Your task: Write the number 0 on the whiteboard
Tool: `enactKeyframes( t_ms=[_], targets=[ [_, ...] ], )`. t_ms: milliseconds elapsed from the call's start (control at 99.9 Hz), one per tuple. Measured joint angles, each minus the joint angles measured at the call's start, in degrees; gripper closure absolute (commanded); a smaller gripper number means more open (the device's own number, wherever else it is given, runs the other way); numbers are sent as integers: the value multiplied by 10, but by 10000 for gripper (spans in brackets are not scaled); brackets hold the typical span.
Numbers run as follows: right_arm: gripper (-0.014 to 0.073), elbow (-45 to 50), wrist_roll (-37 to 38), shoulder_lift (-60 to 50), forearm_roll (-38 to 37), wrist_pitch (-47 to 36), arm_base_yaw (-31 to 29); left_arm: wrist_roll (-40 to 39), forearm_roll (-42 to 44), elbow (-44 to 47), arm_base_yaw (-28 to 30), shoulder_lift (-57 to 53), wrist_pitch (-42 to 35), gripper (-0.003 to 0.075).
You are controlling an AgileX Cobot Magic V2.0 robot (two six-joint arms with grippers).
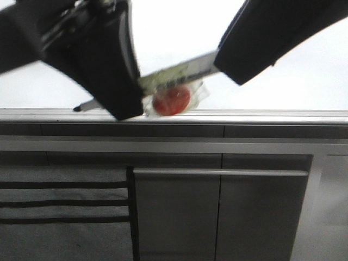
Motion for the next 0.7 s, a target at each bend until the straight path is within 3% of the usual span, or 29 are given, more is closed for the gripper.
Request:
enactKeyframes(
  t_ms=[400, 701],
  targets=[
    [323, 0, -24, 6, 13, -32, 8, 1, -6, -18, 0, 0, 3, 740],
    [619, 0, -33, 6, 12, -35, 8, 7, -5, -18, -1, 0, 8, 739]
  ],
)
